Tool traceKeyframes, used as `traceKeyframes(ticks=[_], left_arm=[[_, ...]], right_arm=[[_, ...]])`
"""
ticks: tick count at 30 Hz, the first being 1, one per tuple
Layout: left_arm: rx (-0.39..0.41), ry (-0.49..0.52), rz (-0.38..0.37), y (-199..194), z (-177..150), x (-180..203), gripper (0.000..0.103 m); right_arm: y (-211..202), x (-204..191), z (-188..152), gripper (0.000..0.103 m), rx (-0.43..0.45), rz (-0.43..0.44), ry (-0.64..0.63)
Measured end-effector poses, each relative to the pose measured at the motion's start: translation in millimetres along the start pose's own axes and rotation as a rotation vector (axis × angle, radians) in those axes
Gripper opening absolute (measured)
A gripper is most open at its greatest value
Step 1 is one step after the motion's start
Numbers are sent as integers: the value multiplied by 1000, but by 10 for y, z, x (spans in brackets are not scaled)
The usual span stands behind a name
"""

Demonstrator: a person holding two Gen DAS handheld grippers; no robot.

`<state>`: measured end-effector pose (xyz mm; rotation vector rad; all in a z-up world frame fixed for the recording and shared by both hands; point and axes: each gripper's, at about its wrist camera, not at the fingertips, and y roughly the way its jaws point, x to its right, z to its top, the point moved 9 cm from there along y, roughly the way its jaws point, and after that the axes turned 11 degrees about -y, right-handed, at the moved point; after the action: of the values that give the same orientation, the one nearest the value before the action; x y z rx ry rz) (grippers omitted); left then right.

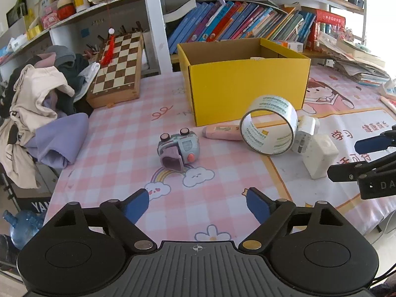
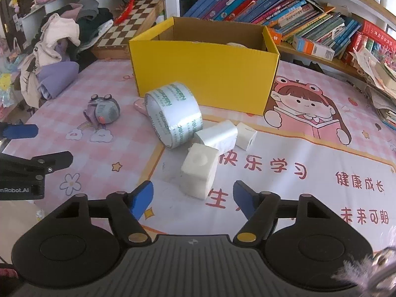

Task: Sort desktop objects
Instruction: 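Lower the right tool onto the white cube charger and close it, then lower the left tool onto the grey toy truck and close it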

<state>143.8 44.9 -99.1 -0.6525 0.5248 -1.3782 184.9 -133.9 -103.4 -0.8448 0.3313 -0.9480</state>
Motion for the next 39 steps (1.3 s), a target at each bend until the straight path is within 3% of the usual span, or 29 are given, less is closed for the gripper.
traceKeyframes(ticks=[2,9,15,22,39], left_arm=[[-4,-8,5,24,13,-16,83],[-29,-6,11,117,20,-1,84],[-42,3,24,207,49,3,85],[-46,-12,50,368,150,-76,85],[-71,-49,90,876,355,-234,85]], right_arm=[[40,14,11,66,-10,2,-3],[155,57,48,62,-37,11,-5],[253,93,81,52,-61,19,-7],[329,105,110,31,-81,56,-12],[350,123,155,26,-93,94,-45]])
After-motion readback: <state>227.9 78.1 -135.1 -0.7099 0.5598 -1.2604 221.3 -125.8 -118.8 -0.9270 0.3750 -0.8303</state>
